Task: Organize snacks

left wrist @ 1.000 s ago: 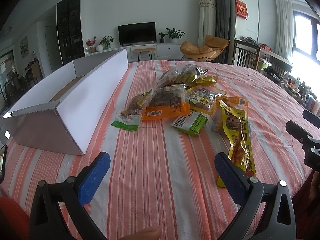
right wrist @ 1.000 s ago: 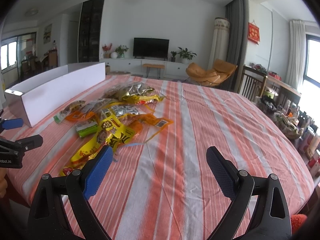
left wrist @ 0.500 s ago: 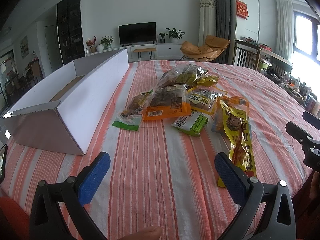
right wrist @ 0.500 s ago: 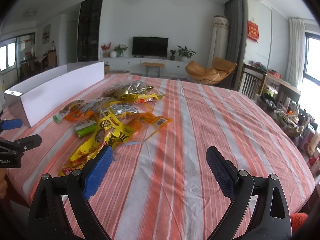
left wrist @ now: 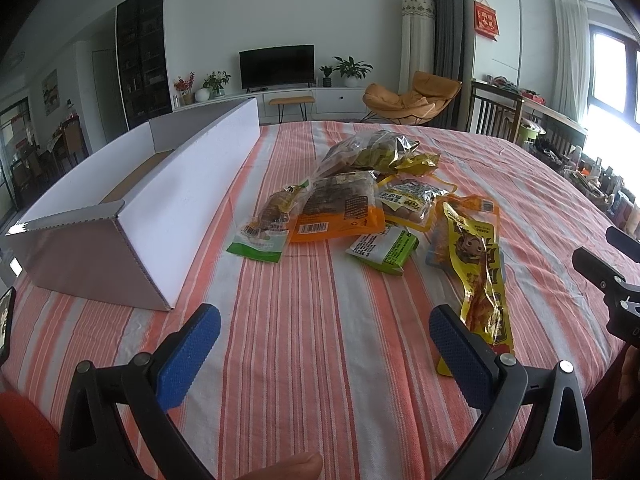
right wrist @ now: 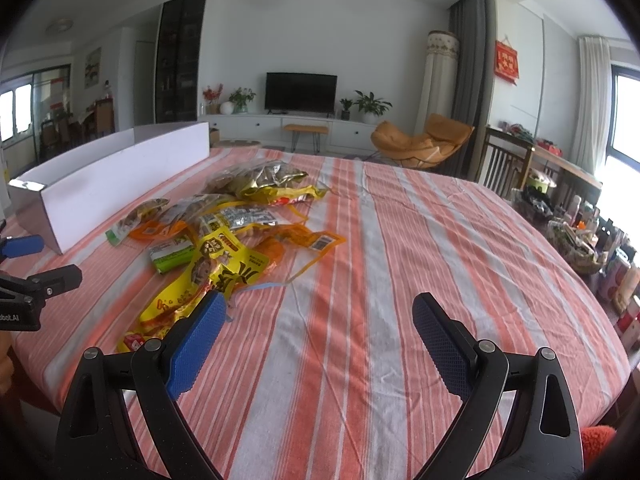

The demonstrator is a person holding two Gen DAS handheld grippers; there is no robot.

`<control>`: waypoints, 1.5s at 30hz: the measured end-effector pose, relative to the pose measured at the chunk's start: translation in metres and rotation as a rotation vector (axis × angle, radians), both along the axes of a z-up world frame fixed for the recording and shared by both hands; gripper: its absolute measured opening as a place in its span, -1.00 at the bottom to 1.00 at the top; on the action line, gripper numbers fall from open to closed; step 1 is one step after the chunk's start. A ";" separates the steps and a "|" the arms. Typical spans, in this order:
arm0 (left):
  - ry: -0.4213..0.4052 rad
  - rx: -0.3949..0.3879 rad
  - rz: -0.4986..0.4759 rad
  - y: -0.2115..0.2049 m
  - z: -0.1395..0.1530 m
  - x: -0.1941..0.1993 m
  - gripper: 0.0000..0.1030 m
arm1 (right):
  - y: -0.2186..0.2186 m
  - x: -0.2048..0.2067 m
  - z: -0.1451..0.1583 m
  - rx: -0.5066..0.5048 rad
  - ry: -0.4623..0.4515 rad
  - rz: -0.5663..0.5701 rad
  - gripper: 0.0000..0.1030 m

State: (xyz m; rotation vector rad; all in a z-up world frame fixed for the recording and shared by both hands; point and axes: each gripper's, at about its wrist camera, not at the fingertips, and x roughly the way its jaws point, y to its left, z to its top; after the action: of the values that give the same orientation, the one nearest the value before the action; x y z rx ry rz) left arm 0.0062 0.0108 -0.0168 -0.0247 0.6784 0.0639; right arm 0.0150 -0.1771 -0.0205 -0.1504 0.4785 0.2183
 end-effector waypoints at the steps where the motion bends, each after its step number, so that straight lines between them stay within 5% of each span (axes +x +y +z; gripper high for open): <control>1: 0.000 0.000 0.000 -0.001 0.000 0.000 1.00 | -0.001 0.001 0.000 -0.001 0.000 0.000 0.87; 9: -0.008 -0.009 0.026 0.031 0.011 -0.008 1.00 | 0.000 0.006 -0.003 0.008 0.042 0.016 0.87; 19: 0.113 -0.043 0.034 0.042 -0.012 0.001 1.00 | 0.050 0.040 -0.012 0.111 0.386 0.295 0.87; 23: 0.124 -0.015 0.019 0.035 -0.018 0.000 1.00 | 0.090 0.062 -0.032 -0.010 0.497 0.222 0.87; 26: 0.129 -0.004 0.016 0.036 -0.019 -0.001 1.00 | 0.106 0.075 -0.045 -0.006 0.587 0.168 0.89; 31: 0.166 -0.009 0.022 0.041 -0.028 0.006 1.00 | 0.113 0.080 -0.048 -0.011 0.583 0.138 0.87; 33: 0.186 -0.003 0.025 0.040 -0.032 0.008 1.00 | 0.105 0.080 -0.046 0.037 0.583 0.140 0.76; 35: 0.204 0.003 0.026 0.039 -0.036 0.009 1.00 | 0.097 0.083 -0.042 0.046 0.573 0.128 0.15; 45: 0.233 0.018 0.028 0.036 -0.045 0.010 1.00 | 0.073 0.083 -0.039 0.196 0.621 0.136 0.02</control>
State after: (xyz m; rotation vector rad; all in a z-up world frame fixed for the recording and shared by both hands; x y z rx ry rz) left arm 0.0166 0.0473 -0.0617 -0.0090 0.9107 0.1006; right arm 0.0977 -0.1040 -0.0600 0.0833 1.0612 0.4472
